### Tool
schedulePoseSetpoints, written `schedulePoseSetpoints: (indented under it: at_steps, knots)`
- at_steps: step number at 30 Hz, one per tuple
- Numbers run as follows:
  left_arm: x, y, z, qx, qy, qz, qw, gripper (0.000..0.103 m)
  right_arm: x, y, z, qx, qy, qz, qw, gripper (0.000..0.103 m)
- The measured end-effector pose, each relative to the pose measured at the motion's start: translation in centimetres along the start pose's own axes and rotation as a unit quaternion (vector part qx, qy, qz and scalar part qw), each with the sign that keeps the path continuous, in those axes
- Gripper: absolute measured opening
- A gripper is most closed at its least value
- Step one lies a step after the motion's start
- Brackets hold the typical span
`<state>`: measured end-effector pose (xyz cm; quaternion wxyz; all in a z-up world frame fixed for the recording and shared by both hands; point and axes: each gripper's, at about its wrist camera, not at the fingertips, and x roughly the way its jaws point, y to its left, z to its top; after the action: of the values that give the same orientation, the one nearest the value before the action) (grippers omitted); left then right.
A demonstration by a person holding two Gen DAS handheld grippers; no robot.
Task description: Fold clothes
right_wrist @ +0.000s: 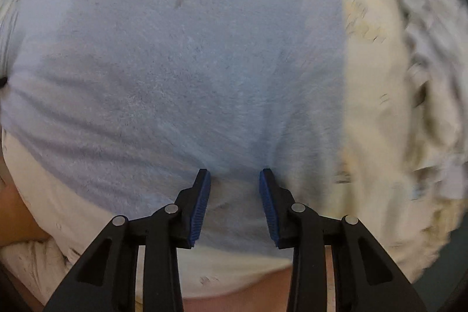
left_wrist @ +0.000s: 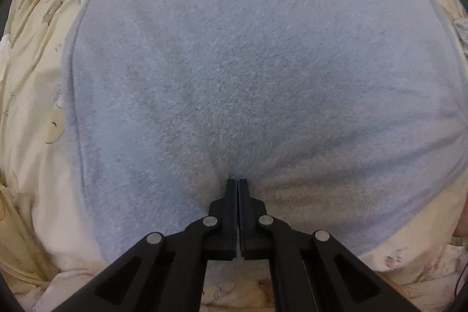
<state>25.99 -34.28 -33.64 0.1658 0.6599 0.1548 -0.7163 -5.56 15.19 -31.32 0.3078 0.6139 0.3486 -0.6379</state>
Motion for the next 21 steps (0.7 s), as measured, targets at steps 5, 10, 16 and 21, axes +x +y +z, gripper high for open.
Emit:
schedulePoseSetpoints:
  at_steps: [5,10,16,21]
  knots:
    - [-9.3,0.1,4.9,0.047,-0.128,0.000,0.9907,0.005,-10.6,0.5,5.4,-0.123,-0.070,-0.038,0.989,0.041]
    - [-14.3,-0.3,12.1,0.128,-0.188,0.064,0.9717,0.005,-14.6,2.1,14.2,-0.289,-0.104,-0.102,0.946,0.041]
    - [-11.5,-1.9,20.7,0.213,-0.179,0.059,0.9587,0.005,-14.3,3.5,25.7,-0.425,-0.160,-0.112,0.884,0.041]
    - [-8.4,-3.4,28.0,0.234,-0.182,0.055,0.9534,0.006,-9.8,5.2,32.7,-0.425,-0.170,-0.054,0.887,0.041]
